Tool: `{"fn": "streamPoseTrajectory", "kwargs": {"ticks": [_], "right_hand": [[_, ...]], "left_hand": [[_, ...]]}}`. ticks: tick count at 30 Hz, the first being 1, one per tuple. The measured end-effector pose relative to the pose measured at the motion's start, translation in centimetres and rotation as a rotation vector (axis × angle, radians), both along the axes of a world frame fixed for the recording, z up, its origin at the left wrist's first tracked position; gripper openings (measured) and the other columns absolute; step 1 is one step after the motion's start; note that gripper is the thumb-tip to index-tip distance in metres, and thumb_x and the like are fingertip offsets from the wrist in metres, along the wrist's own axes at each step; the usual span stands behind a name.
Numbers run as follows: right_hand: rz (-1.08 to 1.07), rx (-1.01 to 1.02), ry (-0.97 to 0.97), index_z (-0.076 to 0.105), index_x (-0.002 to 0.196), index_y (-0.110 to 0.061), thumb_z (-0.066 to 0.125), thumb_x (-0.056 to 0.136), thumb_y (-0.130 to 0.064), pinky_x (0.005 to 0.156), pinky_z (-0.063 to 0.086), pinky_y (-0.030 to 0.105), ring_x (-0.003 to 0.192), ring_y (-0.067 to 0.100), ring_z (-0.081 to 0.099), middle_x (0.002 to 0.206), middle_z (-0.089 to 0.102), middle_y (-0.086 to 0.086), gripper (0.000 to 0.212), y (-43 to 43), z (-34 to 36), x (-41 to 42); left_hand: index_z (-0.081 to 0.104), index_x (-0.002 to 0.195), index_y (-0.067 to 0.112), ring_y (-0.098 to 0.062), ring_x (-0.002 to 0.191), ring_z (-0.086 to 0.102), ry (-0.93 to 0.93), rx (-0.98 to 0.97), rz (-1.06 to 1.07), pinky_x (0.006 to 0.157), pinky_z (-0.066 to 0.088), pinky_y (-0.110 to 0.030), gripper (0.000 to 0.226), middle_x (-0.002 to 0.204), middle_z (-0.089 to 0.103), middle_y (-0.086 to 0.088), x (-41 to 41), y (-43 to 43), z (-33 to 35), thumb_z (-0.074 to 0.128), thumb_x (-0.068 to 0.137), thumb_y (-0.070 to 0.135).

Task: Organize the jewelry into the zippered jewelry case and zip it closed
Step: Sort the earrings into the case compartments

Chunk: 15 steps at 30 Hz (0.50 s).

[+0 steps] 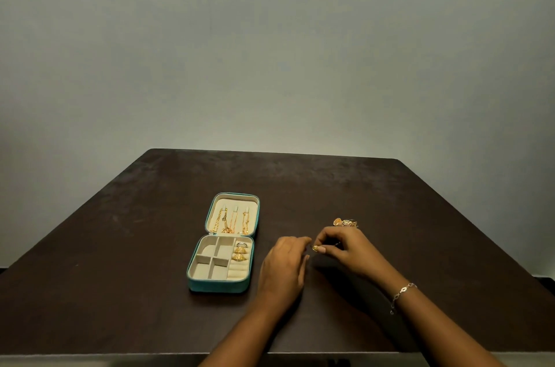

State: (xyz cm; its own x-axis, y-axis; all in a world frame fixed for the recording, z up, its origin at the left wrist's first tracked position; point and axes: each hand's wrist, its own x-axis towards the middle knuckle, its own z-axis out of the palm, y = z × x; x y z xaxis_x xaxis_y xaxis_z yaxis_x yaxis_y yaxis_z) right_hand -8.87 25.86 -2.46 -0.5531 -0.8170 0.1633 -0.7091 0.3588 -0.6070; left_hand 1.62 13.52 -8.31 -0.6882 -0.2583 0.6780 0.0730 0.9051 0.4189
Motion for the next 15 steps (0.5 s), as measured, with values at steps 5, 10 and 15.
{"fn": "streamPoseTrajectory", "kwargs": {"ticks": [5, 10, 15], "right_hand": [[0.051, -0.047, -0.023, 0.066, 0.084, -0.018, 0.062, 0.085, -0.012, 0.073, 0.045, 0.015, 0.081, -0.001, 0.059, 0.082, 0.065, -0.011, 0.007, 0.0, -0.5, 1.3], [0.072, -0.161, -0.031, 0.063, 0.083, -0.023, 0.062, 0.084, -0.007, 0.071, 0.043, 0.009, 0.082, -0.005, 0.059, 0.081, 0.066, -0.011, 0.017, 0.2, -0.9, 2.7], [0.045, -0.256, 0.007, 0.064, 0.079, -0.027, 0.068, 0.081, -0.012, 0.069, 0.049, 0.016, 0.078, 0.001, 0.062, 0.078, 0.068, -0.006, 0.016, 0.0, -1.1, 3.8]], "left_hand": [[0.056, 0.086, 0.023, -0.011, 0.076, 0.05, -0.026, 0.071, 0.005, 0.061, 0.039, -0.023, 0.019, 0.078, 0.061, -0.001, 0.6, -0.1, -0.2, 0.04, 0.083, 0.032], [0.059, 0.082, 0.018, -0.015, 0.074, 0.054, -0.009, 0.113, 0.051, 0.063, 0.035, -0.021, 0.027, 0.077, 0.061, -0.001, 1.4, 0.2, 0.1, 0.037, 0.083, 0.033], [0.06, 0.083, 0.015, -0.014, 0.073, 0.053, 0.03, 0.204, 0.086, 0.061, 0.043, -0.028, 0.033, 0.078, 0.06, -0.001, 2.5, 0.9, 0.7, 0.034, 0.084, 0.036]]}}
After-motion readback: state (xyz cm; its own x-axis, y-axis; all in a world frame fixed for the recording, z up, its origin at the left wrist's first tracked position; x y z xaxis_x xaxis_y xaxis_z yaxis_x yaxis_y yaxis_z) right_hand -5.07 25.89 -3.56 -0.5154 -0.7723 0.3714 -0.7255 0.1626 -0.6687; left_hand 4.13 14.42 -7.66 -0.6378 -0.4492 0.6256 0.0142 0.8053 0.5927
